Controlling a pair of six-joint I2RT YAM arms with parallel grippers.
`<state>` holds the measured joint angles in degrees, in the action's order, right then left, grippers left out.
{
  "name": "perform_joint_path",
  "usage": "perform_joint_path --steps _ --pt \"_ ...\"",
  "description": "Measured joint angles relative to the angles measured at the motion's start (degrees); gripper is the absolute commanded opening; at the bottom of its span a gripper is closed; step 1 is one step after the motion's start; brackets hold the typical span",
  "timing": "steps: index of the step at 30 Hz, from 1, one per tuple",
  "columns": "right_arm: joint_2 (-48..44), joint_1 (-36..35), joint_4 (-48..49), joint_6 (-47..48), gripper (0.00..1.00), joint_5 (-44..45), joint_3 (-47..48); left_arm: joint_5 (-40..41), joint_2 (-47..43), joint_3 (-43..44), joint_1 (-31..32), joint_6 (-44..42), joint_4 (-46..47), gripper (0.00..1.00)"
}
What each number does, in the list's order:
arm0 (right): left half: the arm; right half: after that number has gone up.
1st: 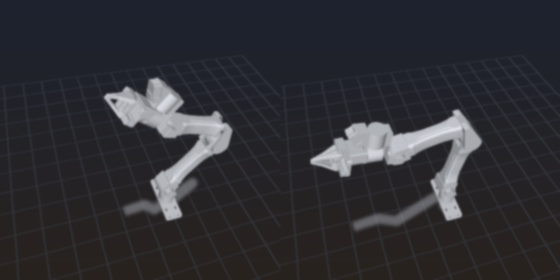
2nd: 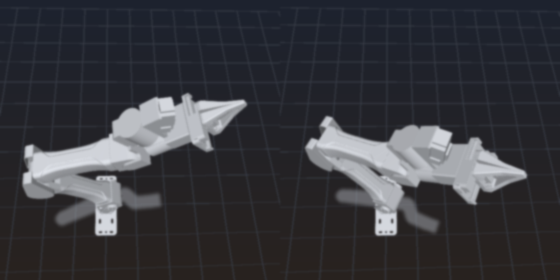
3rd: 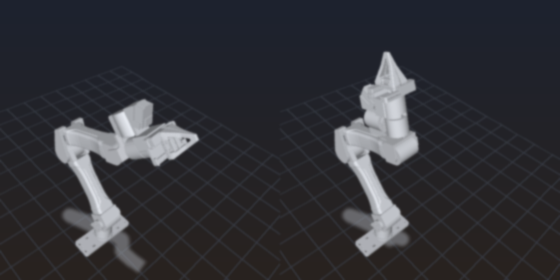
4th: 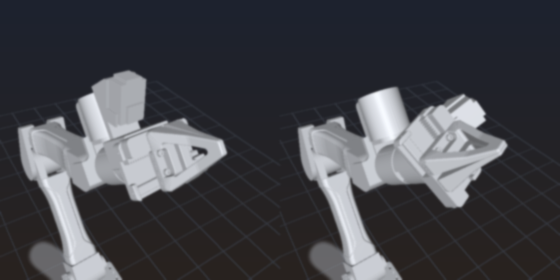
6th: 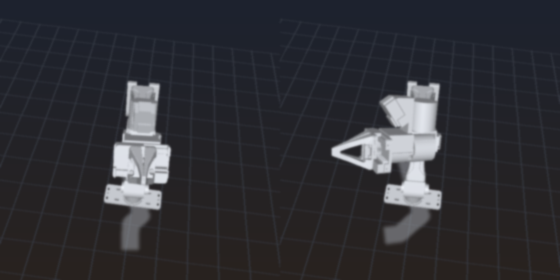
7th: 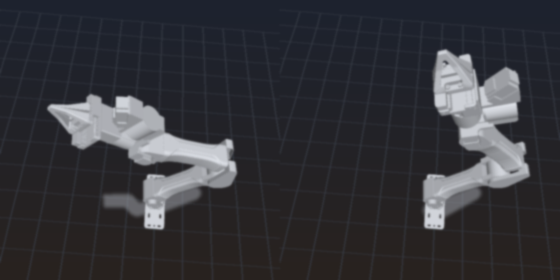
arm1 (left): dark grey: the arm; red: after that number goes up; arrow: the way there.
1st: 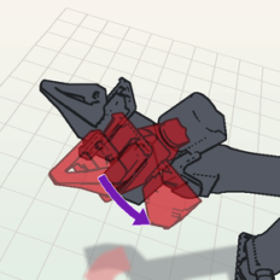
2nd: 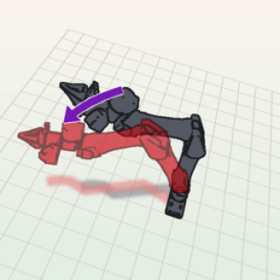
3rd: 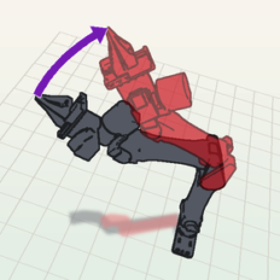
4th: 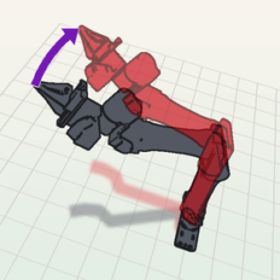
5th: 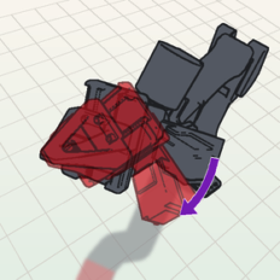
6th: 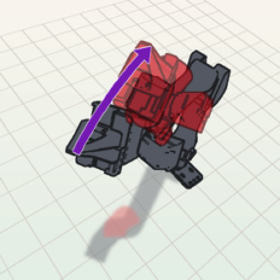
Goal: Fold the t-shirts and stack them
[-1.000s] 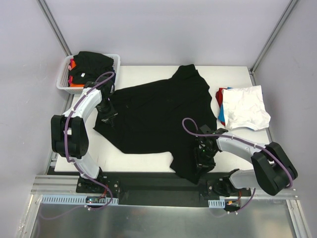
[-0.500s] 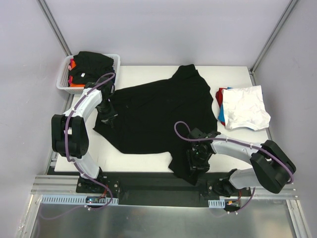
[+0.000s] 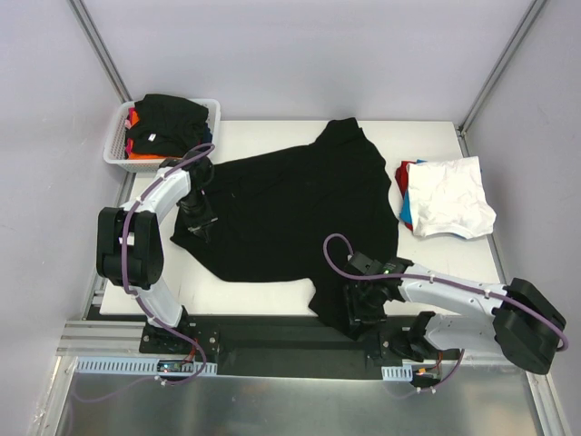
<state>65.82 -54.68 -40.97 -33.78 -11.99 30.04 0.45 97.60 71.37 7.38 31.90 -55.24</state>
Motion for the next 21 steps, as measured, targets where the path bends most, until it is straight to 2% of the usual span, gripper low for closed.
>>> perform_joint_path --steps 3,6,7,10,21 --pt "2.0 -2.7 0.0 -1.4 0.45 0.6 0.2 0.0 0.0 -0.2 0.2 -0.2 0.1 0.02" --pt "4.5 -3.9 -0.5 -1.7 0.27 1.6 1.7 0.0 -0.1 -0.2 0.2 -0.8 0.4 0.02" --pt "5.3 -4.3 -1.0 -1.6 0.16 2.3 2.1 0.0 -0.1 -0.2 0.2 -1.1 0.5 0.03" --pt "7.1 -5.0 -2.6 -1.9 0.01 3.6 3.2 0.1 -0.1 -0.2 0.2 -1.5 0.5 0.02" --pt "8.2 -6.3 -5.9 -2.0 0.01 6.2 8.0 0.0 -0.1 -0.2 0.2 -1.5 0.6 0.02"
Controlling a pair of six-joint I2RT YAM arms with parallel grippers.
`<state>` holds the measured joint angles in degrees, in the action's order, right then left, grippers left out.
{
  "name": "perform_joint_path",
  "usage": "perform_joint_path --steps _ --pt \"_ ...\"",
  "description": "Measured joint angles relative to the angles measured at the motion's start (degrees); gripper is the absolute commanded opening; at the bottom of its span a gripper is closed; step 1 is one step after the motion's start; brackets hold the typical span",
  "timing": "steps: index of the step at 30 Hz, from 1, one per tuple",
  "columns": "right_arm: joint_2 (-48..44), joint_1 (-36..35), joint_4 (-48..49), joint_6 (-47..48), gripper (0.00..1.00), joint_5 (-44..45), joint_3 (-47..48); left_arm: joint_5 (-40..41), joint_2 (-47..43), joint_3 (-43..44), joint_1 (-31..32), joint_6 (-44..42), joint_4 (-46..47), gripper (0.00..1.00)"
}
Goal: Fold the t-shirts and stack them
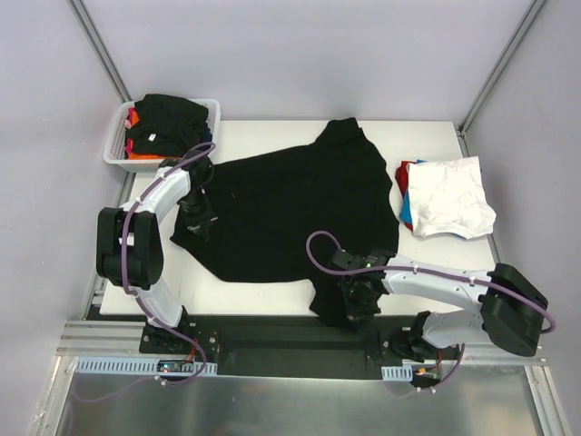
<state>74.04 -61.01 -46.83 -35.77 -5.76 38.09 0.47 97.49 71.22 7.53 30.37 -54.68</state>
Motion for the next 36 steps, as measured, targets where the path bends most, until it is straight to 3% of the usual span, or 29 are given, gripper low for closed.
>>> perform_joint_path --steps 6,20,26,36 --pt "-4.3 1.4 -7.6 0.9 0.01 5.3 8.3 0.0 -0.4 1.4 0.0 0.1 -0.1 0.02" --pt "-14.1 19.2 -21.2 9.7 0.01 11.8 10.6 3.3 -15.7 1.3 0.0 1.6 -5.1 0.02" --pt "-13.5 24.7 -22.0 14.2 0.01 13.3 10.6 6.1 -22.0 0.5 0.0 2.3 -8.2 0.03" --pt "-4.5 35.3 -20.1 22.0 0.01 12.8 17.7 7.4 -26.2 -3.4 0.0 4.2 -10.4 0.03"
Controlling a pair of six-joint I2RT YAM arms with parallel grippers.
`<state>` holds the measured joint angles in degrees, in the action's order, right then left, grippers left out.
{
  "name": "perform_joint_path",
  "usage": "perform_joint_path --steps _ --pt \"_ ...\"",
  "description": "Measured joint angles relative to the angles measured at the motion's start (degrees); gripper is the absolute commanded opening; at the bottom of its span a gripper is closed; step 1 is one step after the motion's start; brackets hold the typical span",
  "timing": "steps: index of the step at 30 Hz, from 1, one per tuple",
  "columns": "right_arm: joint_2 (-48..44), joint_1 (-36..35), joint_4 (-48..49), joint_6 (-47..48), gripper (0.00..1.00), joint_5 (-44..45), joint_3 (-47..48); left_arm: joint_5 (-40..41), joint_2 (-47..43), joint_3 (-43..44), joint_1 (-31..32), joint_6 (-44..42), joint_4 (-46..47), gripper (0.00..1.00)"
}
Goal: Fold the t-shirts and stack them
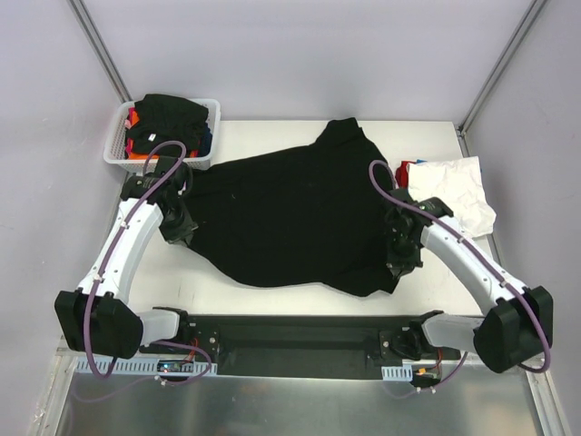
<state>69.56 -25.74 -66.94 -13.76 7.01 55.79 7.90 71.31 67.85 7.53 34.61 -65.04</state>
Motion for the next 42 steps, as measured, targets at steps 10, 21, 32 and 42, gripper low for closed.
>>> perform_joint_path --steps 10,21,32,42 --pt "10.7 10.6 2.4 7.1 0.01 -3.5 10.6 1.6 4.6 2.2 0.0 0.5 0.3 0.03" --pt "19.7 18.2 4.2 10.9 0.01 -6.9 20.6 1.7 15.2 11.6 -0.1 0.5 2.6 0.02" --pt "27.9 20.7 4.6 11.7 0.01 -10.0 31.1 2.0 21.7 18.0 -2.2 -0.3 3.2 0.03" --pt "34.2 21.5 5.0 11.7 0.01 -11.4 37.3 3.0 25.5 20.6 -4.3 -1.0 3.1 0.02"
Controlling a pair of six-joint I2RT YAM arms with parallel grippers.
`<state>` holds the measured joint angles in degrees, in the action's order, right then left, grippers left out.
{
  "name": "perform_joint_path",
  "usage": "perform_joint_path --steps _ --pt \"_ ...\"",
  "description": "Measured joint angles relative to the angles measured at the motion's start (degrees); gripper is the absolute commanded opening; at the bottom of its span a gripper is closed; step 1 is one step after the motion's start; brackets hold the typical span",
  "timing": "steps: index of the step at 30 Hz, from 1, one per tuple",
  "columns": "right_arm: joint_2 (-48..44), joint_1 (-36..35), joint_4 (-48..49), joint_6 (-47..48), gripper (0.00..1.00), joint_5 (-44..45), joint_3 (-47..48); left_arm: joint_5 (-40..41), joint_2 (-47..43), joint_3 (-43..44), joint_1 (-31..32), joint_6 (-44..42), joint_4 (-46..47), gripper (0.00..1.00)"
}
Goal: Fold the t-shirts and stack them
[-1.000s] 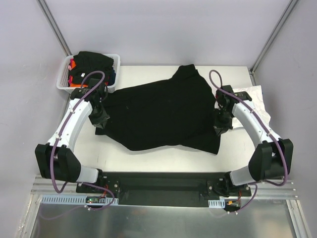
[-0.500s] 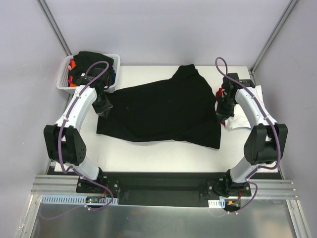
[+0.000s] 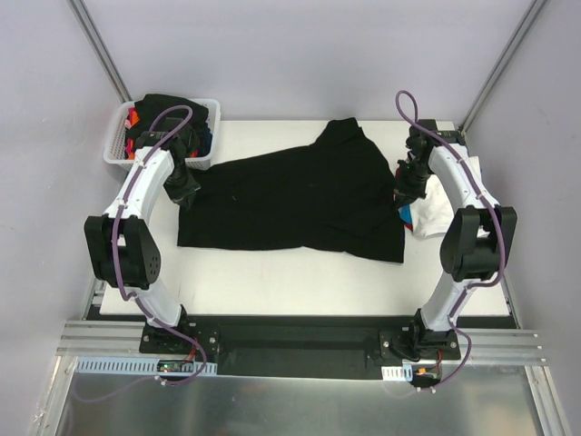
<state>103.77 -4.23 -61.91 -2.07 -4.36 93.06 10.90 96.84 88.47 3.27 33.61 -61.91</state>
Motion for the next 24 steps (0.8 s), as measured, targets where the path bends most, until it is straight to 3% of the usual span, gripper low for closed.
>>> perform_joint_path --steps 24 --pt "5.1 1.9 0.6 0.7 0.01 -1.4 5.5 0.2 2.5 0.7 -0.6 0.0 0.0 0.02"
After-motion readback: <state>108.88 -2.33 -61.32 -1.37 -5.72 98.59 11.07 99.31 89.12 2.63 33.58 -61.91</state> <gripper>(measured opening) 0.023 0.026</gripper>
